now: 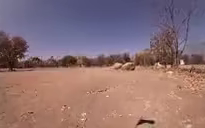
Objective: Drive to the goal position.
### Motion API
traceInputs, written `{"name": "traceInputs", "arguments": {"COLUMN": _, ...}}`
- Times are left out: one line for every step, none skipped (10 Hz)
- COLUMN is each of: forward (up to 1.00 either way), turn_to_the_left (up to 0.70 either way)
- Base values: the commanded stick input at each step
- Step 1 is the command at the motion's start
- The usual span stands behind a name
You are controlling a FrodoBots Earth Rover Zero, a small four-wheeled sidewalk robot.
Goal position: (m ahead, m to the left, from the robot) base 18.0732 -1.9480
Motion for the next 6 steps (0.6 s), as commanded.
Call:
{"name": "traceInputs", "arguments": {"forward": 0.50, "turn_to_the_left": 0.35}}
{"name": "traceInputs", "arguments": {"forward": 0.50, "turn_to_the_left": 0.02}}
{"name": "traceInputs", "arguments": {"forward": 0.50, "turn_to_the_left": 0.00}}
{"name": "traceInputs", "arguments": {"forward": 0.50, "turn_to_the_left": 0.00}}
{"name": "traceInputs", "arguments": {"forward": 0.50, "turn_to_the_left": 0.00}}
{"name": "traceInputs", "arguments": {"forward": 0.50, "turn_to_the_left": 0.00}}
